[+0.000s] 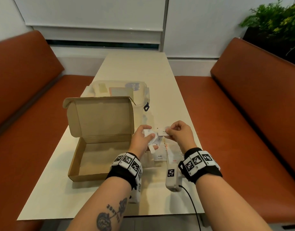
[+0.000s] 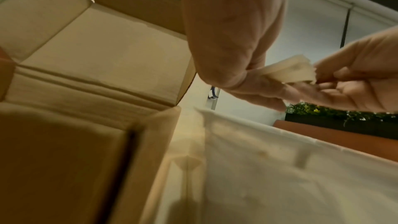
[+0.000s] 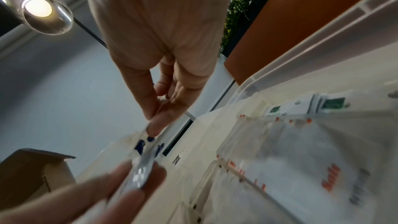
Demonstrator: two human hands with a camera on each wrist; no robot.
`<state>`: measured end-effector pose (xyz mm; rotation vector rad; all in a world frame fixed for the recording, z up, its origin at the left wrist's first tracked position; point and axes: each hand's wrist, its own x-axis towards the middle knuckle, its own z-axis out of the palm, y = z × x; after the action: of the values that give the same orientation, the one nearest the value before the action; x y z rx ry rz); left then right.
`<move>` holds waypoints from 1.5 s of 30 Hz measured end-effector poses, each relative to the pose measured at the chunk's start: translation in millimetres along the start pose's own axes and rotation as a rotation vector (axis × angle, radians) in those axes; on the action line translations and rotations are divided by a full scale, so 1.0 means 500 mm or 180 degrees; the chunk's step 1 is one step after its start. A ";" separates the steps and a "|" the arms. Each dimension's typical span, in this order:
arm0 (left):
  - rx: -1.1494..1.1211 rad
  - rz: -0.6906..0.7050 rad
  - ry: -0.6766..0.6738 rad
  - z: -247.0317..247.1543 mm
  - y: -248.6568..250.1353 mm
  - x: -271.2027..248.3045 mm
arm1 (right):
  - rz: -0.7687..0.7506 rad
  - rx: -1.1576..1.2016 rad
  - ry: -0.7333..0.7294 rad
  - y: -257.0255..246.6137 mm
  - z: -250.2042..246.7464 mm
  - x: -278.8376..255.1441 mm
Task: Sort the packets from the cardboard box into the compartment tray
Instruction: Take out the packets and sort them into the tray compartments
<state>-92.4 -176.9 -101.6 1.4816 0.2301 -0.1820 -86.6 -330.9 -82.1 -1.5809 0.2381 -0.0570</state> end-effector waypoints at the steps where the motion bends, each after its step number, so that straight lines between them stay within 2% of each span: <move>1: -0.0022 -0.0012 -0.0025 0.002 0.002 -0.001 | -0.0052 -0.0130 -0.0015 0.003 0.003 -0.001; 5: 0.0052 0.0102 0.0011 0.002 0.008 0.003 | -0.0125 -0.0969 -0.0277 0.017 0.006 -0.006; 9: 0.0156 0.0332 0.0336 -0.009 0.005 0.009 | -0.0139 -0.1959 -0.0399 0.027 -0.011 -0.003; 11: 0.0147 0.0409 0.0458 -0.014 0.003 0.012 | -0.0042 -0.2539 -0.0631 0.030 -0.014 -0.005; 14: 0.0111 0.0457 0.0490 -0.014 0.001 0.015 | 0.0039 -0.3060 -0.0922 0.039 0.000 -0.012; 16: 0.0170 0.0460 0.0471 -0.012 0.001 0.016 | -0.0059 -0.3361 -0.0955 0.044 0.014 -0.016; 21: 0.0141 0.0463 0.0443 -0.014 -0.002 0.021 | -0.0317 -0.3493 -0.0641 0.064 0.029 -0.017; 26: 0.0120 0.0434 0.0390 -0.014 -0.006 0.025 | -0.0356 -0.3752 -0.0905 0.089 0.025 -0.023; 33: 0.0185 0.0334 0.0164 -0.016 -0.012 0.024 | -0.0616 -0.4096 -0.0866 0.105 0.029 -0.017; 37: 0.0227 0.0226 0.0023 -0.017 -0.011 0.023 | -0.0558 -0.3910 -0.0857 0.103 0.029 -0.016; 42: 0.0034 0.0191 -0.0145 -0.018 -0.007 0.020 | -0.0361 -0.1903 -0.0145 0.063 0.035 -0.010; 45: -0.0019 0.0164 -0.0235 -0.016 -0.005 0.017 | -0.0125 -0.1305 -0.0288 0.039 0.038 -0.010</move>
<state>-85.3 -169.0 -106.8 1.4704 0.1329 -0.1940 -90.3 -311.3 -101.4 -1.9911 0.1532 0.0354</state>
